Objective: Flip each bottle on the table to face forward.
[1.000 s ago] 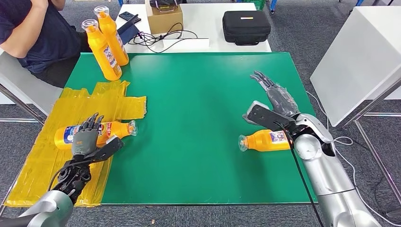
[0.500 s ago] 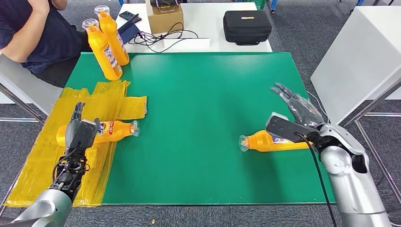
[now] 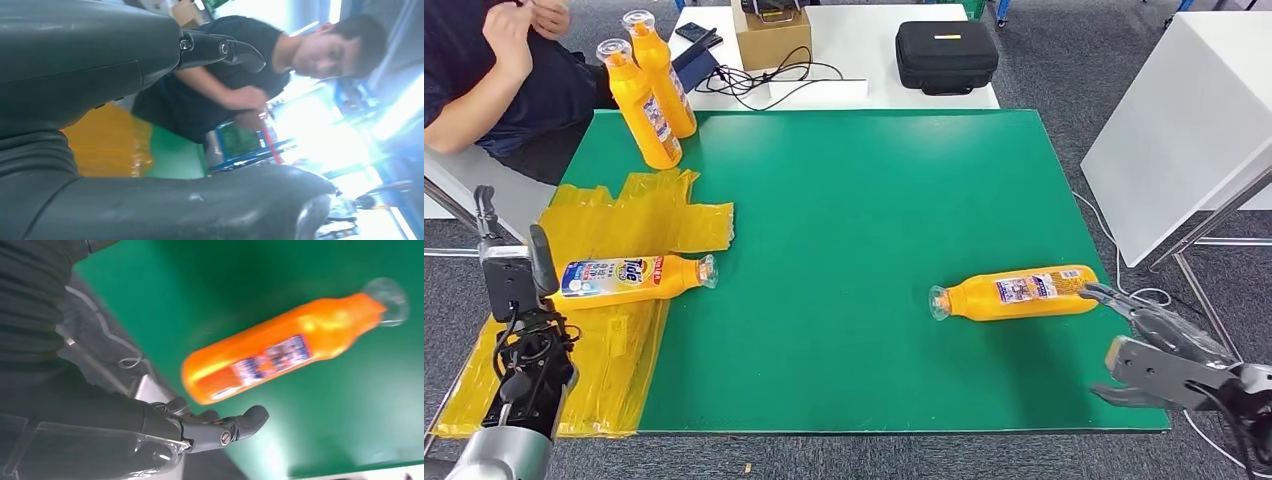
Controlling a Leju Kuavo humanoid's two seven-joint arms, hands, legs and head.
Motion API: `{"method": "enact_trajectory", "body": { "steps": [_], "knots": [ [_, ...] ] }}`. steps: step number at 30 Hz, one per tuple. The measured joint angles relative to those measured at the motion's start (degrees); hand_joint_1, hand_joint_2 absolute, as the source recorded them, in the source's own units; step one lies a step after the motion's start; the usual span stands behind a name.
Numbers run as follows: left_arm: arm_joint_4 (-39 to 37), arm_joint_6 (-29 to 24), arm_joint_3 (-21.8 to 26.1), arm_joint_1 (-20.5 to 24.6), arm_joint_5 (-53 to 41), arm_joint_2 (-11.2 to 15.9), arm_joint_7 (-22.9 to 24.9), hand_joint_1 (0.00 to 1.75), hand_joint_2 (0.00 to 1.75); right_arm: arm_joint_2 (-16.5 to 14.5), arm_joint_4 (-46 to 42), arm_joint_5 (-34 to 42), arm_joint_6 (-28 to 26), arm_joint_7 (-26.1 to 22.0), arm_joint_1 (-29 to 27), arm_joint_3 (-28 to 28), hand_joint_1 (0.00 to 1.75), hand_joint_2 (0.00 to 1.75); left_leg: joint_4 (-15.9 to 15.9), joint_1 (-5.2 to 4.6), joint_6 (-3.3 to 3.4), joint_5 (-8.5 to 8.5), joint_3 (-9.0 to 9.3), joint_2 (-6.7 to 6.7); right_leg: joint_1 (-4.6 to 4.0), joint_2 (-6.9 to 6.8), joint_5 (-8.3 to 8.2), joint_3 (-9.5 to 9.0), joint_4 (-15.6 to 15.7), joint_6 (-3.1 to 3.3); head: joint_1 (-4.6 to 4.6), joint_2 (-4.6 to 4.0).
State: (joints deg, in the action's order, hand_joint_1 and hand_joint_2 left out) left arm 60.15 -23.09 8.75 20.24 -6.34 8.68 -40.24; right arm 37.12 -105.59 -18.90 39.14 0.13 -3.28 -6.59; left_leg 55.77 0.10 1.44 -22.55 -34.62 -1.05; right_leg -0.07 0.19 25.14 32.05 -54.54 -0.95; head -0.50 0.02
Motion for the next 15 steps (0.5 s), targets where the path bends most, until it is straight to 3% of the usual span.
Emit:
{"method": "enact_trajectory", "body": {
  "steps": [13,15],
  "knots": [
    [6.1,-0.9,0.1,-2.2,0.4,0.1,0.0,0.00,0.00,6.5,-2.9,-1.7,0.1,3.5,-5.0,-3.4,0.00,1.75,0.0,-0.01,0.01,0.00,0.06,0.16,0.04,0.06,-0.01,-0.01,0.0,-0.01,-0.02,0.00],
    [6.1,-0.9,0.0,-2.2,0.8,0.2,0.0,0.00,0.00,9.5,-2.6,-0.4,-0.5,4.5,-6.0,-4.3,0.00,1.75,0.0,-0.06,0.02,0.00,0.05,0.13,0.12,0.05,0.00,0.00,0.0,-0.02,-0.04,0.00]
  ]
}}
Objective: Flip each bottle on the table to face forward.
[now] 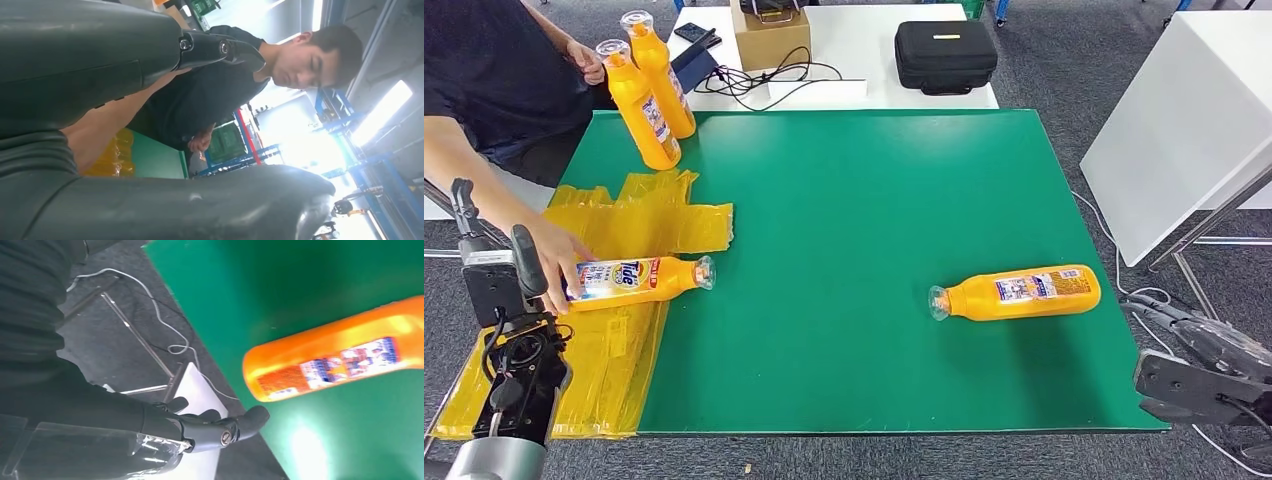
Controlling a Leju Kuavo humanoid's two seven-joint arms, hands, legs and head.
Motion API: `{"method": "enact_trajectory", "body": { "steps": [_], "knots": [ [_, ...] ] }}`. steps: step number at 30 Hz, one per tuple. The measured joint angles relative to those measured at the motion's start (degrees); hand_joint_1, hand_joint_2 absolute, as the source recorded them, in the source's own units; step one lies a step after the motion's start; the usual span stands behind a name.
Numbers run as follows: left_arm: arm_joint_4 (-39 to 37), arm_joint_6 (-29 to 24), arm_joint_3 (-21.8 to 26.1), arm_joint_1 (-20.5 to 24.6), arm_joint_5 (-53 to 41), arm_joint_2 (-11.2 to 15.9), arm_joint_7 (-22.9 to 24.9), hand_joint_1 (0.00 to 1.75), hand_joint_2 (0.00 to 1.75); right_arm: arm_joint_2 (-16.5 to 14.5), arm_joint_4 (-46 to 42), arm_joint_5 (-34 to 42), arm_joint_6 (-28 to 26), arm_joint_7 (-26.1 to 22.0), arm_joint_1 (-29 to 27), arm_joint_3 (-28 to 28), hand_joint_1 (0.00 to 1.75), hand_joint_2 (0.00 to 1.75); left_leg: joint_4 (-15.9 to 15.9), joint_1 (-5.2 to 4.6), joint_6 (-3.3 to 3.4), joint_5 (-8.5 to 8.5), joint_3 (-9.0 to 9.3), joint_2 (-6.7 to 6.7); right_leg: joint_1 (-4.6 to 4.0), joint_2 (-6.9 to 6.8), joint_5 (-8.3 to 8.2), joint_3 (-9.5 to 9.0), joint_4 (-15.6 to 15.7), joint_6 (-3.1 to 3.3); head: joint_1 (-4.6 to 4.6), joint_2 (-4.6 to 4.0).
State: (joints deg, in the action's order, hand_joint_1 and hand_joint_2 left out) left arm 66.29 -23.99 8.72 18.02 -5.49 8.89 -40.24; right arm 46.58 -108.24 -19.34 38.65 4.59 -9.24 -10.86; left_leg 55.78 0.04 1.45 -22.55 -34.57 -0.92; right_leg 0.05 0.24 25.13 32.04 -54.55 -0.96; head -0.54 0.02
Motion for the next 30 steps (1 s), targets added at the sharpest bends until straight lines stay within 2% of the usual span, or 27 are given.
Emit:
{"method": "enact_trajectory", "body": {
  "steps": [3,5,8,11,13,17,22,25,30],
  "knots": [
    [0.3,0.0,-0.2,-0.6,0.7,0.3,0.0,0.00,0.00,6.2,1.6,1.7,0.0,1.4,1.6,-2.5,0.00,1.75,0.0,-0.07,0.01,-0.01,-0.03,0.10,0.03,0.15,-0.01,0.00,0.0,-0.02,0.02,0.00],
    [0.5,0.1,-0.4,-0.8,0.8,0.4,0.0,0.00,0.00,9.6,5.1,0.4,0.3,1.5,8.1,-1.1,0.00,1.75,0.0,-0.09,0.04,-0.04,0.05,0.40,0.03,0.44,-0.04,0.01,0.0,-0.03,0.03,0.00],
    [0.5,0.4,-1.1,-0.4,0.7,0.1,0.0,0.00,0.00,12.3,12.2,-3.0,1.2,0.6,20.6,6.0,0.00,1.75,0.0,-0.09,0.09,-0.04,0.16,0.66,0.04,0.61,-0.12,-0.01,0.0,-0.06,0.04,0.00],
    [0.4,0.4,-1.9,0.6,0.7,-0.3,0.0,0.00,0.00,13.0,19.0,-6.0,1.1,-0.3,30.2,13.7,0.00,1.75,0.0,-0.08,0.15,0.03,0.18,0.53,0.02,0.50,-0.17,-0.07,0.0,-0.06,0.04,0.00],
    [0.1,0.4,-2.5,1.3,0.7,-0.6,0.0,0.00,0.00,12.6,23.9,-8.3,-0.6,-1.6,35.0,18.5,0.00,1.75,0.0,-0.07,0.16,0.05,0.16,0.42,0.00,0.41,-0.17,-0.09,0.0,-0.06,0.02,0.00],
    [-1.1,0.0,-3.7,3.5,0.1,-1.5,0.0,0.00,0.00,9.7,35.3,-14.8,-9.0,-4.9,42.1,27.2,0.00,1.75,0.0,0.00,0.17,0.06,0.15,0.40,-0.05,0.40,-0.17,-0.12,0.0,-0.06,0.04,0.00],
    [-2.7,-0.3,-5.0,5.3,-0.4,-3.3,0.0,0.00,0.00,2.8,49.5,-21.9,-15.2,-7.9,47.6,33.4,0.00,1.75,0.0,0.02,0.18,0.05,0.14,0.44,-0.04,0.43,-0.17,-0.08,0.0,-0.06,0.01,0.00],
    [-3.5,-0.1,-5.6,6.2,-0.3,-4.0,0.0,0.00,0.00,-0.7,56.2,-24.3,-14.2,-10.2,51.0,36.3,0.00,1.75,0.0,0.02,0.18,0.06,0.14,0.44,-0.03,0.42,-0.17,-0.07,0.0,-0.06,0.00,0.00],
    [-4.0,0.6,-5.8,6.8,1.3,-3.8,0.0,0.00,0.00,-2.9,61.7,-24.8,-5.8,-14.2,57.9,40.9,0.00,1.75,0.0,0.02,0.18,0.07,0.09,0.42,-0.05,0.41,-0.17,-0.05,-0.1,-0.05,0.01,0.00]
  ]
}}
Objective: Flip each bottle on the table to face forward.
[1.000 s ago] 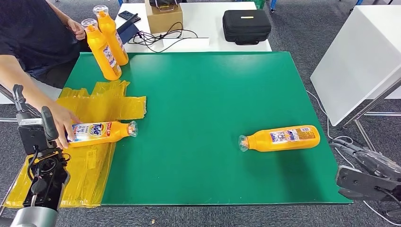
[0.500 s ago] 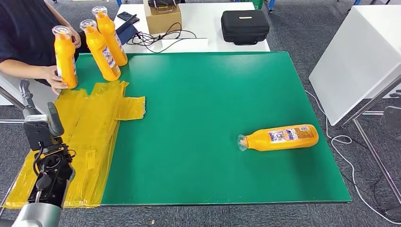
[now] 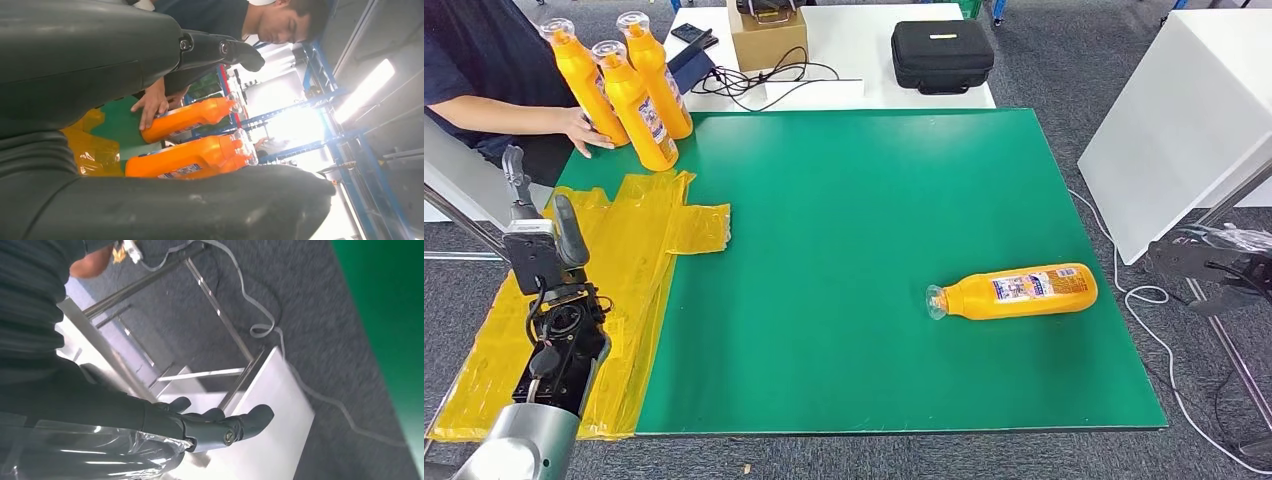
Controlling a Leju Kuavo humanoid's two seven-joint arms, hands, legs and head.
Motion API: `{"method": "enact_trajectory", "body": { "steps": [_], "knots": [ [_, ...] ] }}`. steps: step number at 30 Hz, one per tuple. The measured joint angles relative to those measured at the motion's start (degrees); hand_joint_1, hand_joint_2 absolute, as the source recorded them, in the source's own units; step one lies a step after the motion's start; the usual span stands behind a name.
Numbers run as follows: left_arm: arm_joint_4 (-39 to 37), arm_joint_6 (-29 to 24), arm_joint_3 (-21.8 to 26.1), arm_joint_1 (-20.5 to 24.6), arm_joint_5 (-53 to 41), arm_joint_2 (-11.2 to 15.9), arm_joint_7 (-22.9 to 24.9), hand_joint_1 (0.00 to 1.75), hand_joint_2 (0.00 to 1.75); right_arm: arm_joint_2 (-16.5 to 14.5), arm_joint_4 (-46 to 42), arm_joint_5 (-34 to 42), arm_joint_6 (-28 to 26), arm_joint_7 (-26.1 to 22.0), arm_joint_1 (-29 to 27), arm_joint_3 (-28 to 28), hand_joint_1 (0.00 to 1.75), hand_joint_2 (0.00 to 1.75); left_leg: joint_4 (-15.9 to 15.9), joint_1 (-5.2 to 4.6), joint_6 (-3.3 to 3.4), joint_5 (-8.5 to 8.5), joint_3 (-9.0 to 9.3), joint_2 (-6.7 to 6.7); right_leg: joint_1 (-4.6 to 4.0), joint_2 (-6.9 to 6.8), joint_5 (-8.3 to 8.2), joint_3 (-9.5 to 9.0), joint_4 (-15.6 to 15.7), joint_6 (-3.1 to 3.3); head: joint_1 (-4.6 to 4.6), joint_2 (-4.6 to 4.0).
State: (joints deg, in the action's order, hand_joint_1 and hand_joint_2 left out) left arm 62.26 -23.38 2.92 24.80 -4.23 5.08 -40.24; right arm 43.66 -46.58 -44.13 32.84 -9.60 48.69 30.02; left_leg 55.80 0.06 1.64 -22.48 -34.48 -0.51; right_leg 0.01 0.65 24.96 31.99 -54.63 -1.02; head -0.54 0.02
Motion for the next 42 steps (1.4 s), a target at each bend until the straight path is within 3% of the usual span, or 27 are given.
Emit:
{"method": "enact_trajectory", "body": {
  "steps": [9,20,27,32,42],
  "knots": [
    [2.8,0.5,0.1,-4.2,1.7,1.9,0.0,0.00,0.00,-2.0,-1.3,7.4,6.2,2.8,4.3,5.3,0.00,1.75,0.0,0.01,0.00,0.00,-0.04,-0.12,0.00,-0.05,0.06,0.01,0.0,-0.07,0.01,0.00],
    [3.4,1.1,0.9,-4.5,1.8,2.5,0.0,0.00,0.00,-1.9,-5.5,15.1,9.2,6.7,7.3,10.1,0.00,1.75,0.0,-0.01,0.00,0.01,-0.02,-0.11,0.04,-0.05,0.05,0.00,0.0,-0.07,0.01,0.00],
    [3.5,1.2,1.1,-4.5,1.8,2.5,0.0,0.00,0.00,-1.6,-6.2,15.8,9.1,6.9,7.3,10.9,0.00,1.75,0.0,-0.01,0.00,0.01,-0.03,-0.12,0.04,-0.05,0.05,0.01,0.0,-0.07,0.01,0.00],
    [4.0,1.5,1.3,-4.8,1.9,2.6,0.0,0.00,0.00,0.5,-9.5,18.7,7.8,7.8,5.8,14.0,0.00,1.75,0.0,0.00,0.00,0.00,-0.02,-0.10,0.03,-0.05,0.05,0.01,0.0,-0.07,0.02,0.00],
    [4.5,1.6,1.2,-4.8,1.8,2.3,0.0,0.00,0.00,-0.1,-9.5,19.9,1.6,8.0,2.5,18.5,0.00,1.75,0.0,-0.01,0.00,0.00,-0.03,-0.08,0.03,-0.05,0.05,0.01,0.0,-0.07,0.01,0.00]
  ]
}}
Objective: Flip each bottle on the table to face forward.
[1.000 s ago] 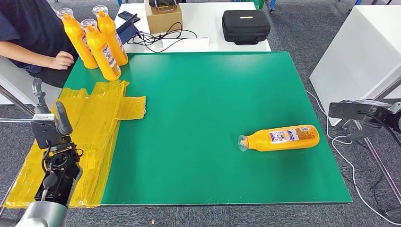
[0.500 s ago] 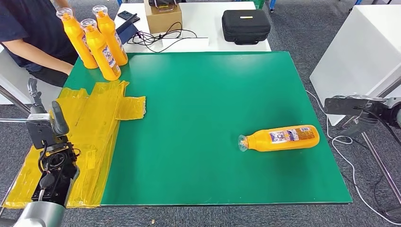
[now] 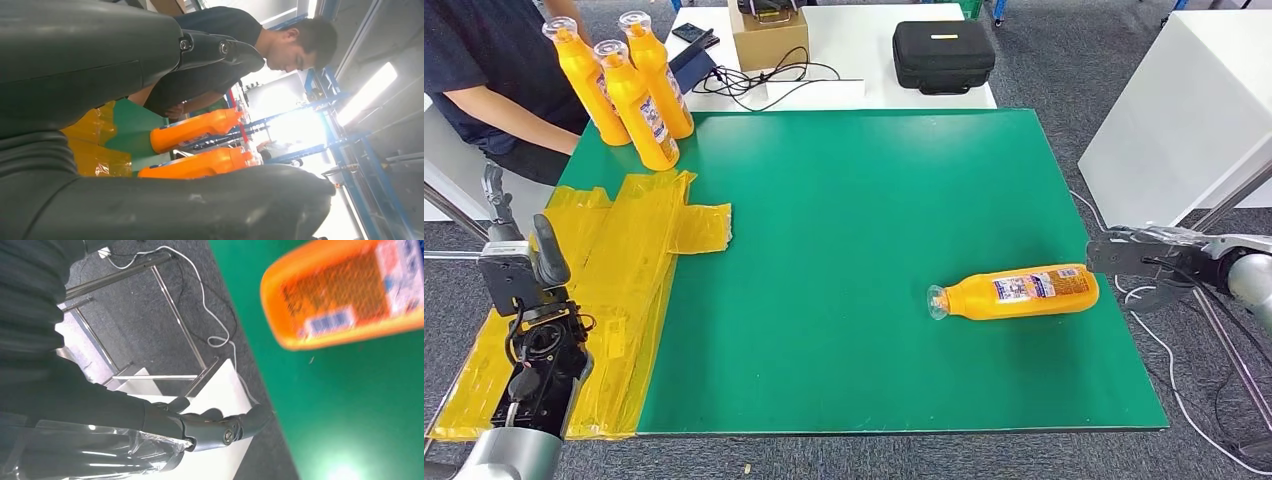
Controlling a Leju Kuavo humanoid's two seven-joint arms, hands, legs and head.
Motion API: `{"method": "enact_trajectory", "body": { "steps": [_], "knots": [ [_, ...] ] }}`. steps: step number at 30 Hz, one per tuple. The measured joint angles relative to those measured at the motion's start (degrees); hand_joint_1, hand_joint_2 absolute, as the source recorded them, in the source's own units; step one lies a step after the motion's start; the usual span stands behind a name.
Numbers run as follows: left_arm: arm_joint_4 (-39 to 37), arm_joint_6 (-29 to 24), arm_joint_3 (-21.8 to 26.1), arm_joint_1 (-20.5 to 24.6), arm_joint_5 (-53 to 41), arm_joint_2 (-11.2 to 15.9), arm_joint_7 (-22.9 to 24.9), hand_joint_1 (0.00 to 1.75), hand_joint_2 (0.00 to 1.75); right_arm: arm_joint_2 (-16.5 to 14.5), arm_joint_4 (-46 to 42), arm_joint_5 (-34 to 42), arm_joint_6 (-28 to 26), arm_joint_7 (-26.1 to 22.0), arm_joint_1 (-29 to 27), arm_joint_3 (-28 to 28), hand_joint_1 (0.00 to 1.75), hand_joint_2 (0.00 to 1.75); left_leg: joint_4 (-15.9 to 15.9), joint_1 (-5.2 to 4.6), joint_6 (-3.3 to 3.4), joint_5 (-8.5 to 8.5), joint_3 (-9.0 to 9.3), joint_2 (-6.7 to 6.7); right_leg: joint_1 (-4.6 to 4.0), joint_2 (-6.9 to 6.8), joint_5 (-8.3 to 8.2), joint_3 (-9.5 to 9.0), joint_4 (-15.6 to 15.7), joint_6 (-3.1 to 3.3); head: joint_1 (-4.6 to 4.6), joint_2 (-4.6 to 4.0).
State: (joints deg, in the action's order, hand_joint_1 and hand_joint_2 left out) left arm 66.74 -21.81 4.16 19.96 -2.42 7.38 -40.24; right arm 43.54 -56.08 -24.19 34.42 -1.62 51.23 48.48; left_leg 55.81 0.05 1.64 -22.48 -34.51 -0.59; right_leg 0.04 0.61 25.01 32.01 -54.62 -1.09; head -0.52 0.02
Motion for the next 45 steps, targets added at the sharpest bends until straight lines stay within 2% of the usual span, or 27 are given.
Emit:
{"method": "enact_trajectory", "body": {
  "steps": [11,18,22,39,45],
  "knots": [
    [-0.7,0.3,-0.1,1.6,0.2,-0.1,0.0,0.00,0.00,-2.6,3.7,0.5,0.3,-0.3,1.6,4.0,0.00,1.75,0.0,0.01,0.00,0.00,0.01,0.00,-0.01,0.01,0.00,0.00,0.0,0.00,0.01,0.00],
    [-0.7,0.1,-0.8,1.5,0.7,-0.2,0.0,0.00,0.00,-5.4,8.7,-1.2,-7.4,-2.7,0.2,5.7,0.00,1.75,0.0,0.01,0.00,0.00,0.01,-0.01,-0.01,0.00,0.00,0.00,0.0,0.00,0.01,0.00],
    [-0.7,0.3,-1.4,1.5,1.0,-0.2,0.0,0.00,0.00,-6.8,11.7,-2.0,-10.0,-3.2,-1.3,6.5,0.00,1.75,0.0,0.01,0.00,0.00,0.01,-0.02,-0.01,0.00,0.00,0.00,0.0,0.00,0.00,0.00],
    [-2.1,0.5,-2.9,2.2,1.0,-0.9,0.0,0.00,0.00,-11.3,19.5,-4.6,-13.6,-4.2,-2.3,7.4,0.00,1.75,0.0,0.01,0.00,0.00,0.02,0.01,-0.01,0.01,0.00,0.00,0.0,0.00,0.01,0.00],
    [-2.1,0.8,-3.2,1.2,0.9,-1.2,0.0,0.00,0.00,-14.0,24.1,-6.5,-14.9,-4.9,-2.4,7.7,0.00,1.75,0.0,0.01,0.00,0.00,0.03,0.01,-0.01,0.01,0.00,0.00,0.0,0.00,0.01,0.00]
  ]
}}
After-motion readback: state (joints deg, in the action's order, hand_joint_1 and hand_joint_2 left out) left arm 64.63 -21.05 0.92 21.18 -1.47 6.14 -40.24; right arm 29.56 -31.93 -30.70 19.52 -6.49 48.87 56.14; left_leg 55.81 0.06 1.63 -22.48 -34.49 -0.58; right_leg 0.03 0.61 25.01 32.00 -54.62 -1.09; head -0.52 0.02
